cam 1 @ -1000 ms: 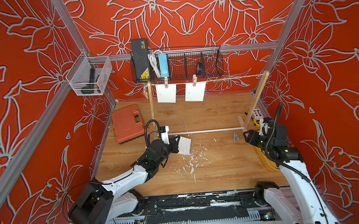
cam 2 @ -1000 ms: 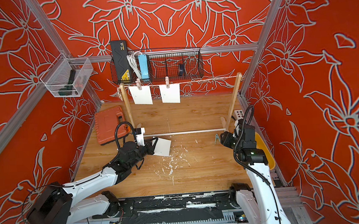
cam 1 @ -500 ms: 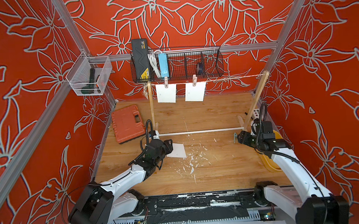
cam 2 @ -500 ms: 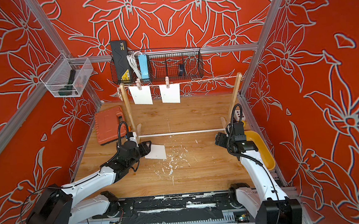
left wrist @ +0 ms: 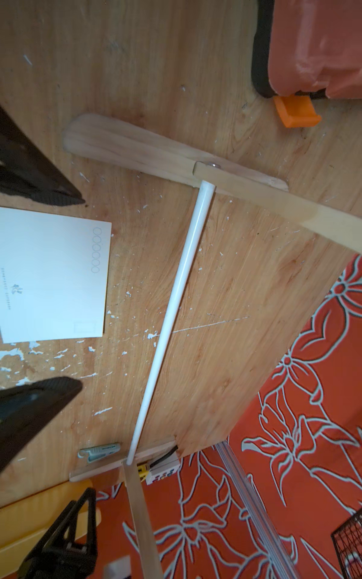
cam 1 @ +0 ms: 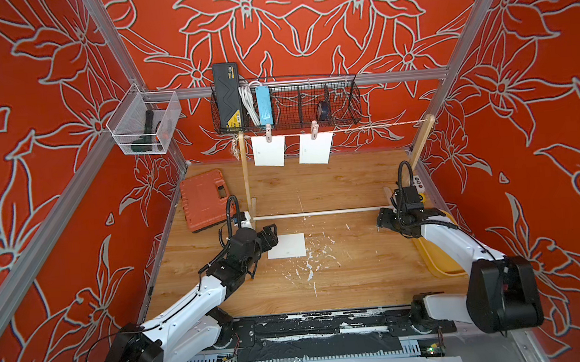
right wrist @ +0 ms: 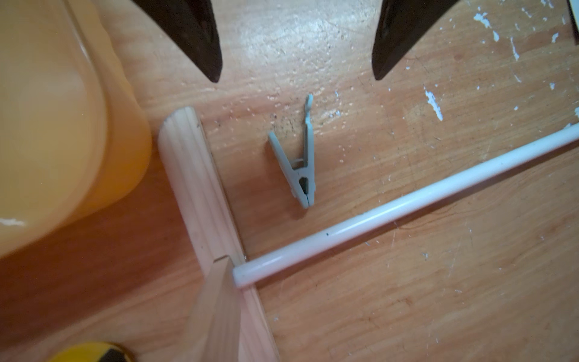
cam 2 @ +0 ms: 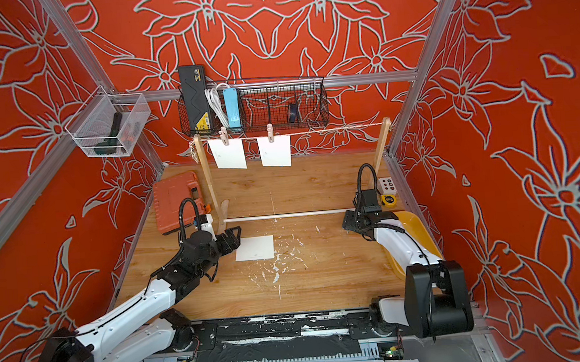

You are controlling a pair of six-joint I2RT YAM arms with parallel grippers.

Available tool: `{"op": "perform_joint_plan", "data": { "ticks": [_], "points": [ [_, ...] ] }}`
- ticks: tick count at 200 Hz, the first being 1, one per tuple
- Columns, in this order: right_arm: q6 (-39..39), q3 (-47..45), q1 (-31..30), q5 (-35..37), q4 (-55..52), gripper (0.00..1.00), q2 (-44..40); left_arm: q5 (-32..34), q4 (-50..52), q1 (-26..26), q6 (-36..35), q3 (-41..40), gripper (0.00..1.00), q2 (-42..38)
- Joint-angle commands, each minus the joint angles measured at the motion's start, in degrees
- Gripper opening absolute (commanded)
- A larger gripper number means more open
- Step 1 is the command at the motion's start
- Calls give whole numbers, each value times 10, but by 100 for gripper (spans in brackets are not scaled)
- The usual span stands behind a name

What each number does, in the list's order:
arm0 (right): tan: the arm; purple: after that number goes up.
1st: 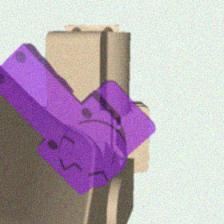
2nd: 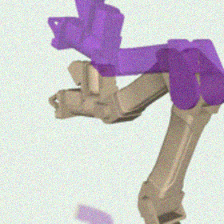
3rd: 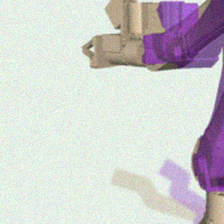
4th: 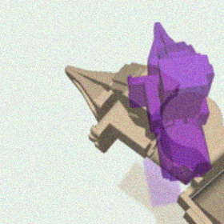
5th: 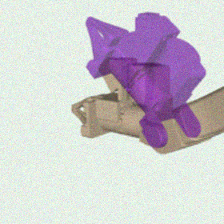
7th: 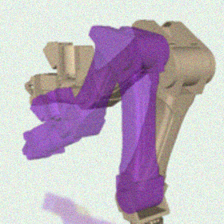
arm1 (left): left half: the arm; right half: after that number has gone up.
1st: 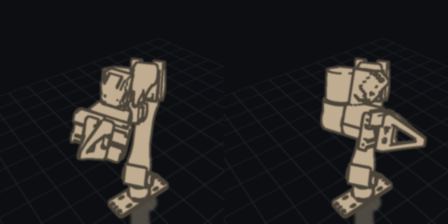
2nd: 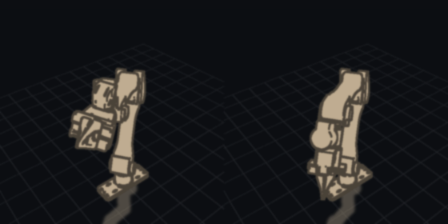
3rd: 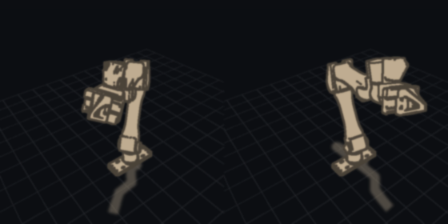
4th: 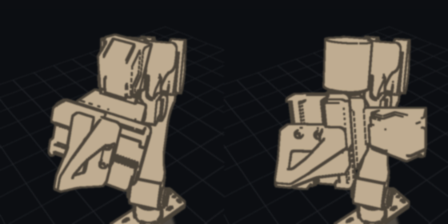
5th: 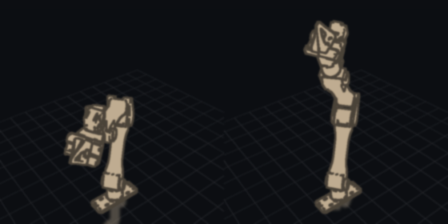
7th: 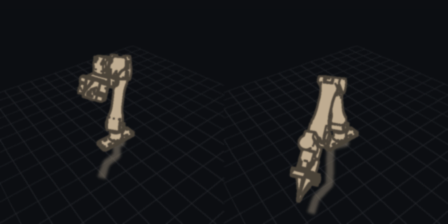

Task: Remove the postcards from the strings
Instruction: Pick up the clamp at the center of the board.

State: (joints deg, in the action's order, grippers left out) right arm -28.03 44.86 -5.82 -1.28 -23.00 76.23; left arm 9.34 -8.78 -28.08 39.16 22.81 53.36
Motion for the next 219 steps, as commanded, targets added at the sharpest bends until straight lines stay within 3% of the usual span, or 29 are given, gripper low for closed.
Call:
{"op": "perform_joint_plan", "data": {
  "ticks": [1, 57, 112, 177, 219],
  "points": [
    [-5, 27, -5, 24, 22, 74, 31, -33, 9, 3, -4, -9, 84, -17],
    [-7, 56, -6, 28, 34, 69, 117, -120, -15, 2, -6, -23, 82, -31],
    [-11, 59, -11, 20, 42, 61, 161, -122, -20, 2, 2, -28, 82, -34],
    [-8, 53, -13, 15, 46, 38, 180, -128, -25, 2, 8, -35, 82, -30],
    [-7, 43, -20, 14, 40, 35, 156, -133, -24, 2, 7, -35, 82, -34]
  ]
}}
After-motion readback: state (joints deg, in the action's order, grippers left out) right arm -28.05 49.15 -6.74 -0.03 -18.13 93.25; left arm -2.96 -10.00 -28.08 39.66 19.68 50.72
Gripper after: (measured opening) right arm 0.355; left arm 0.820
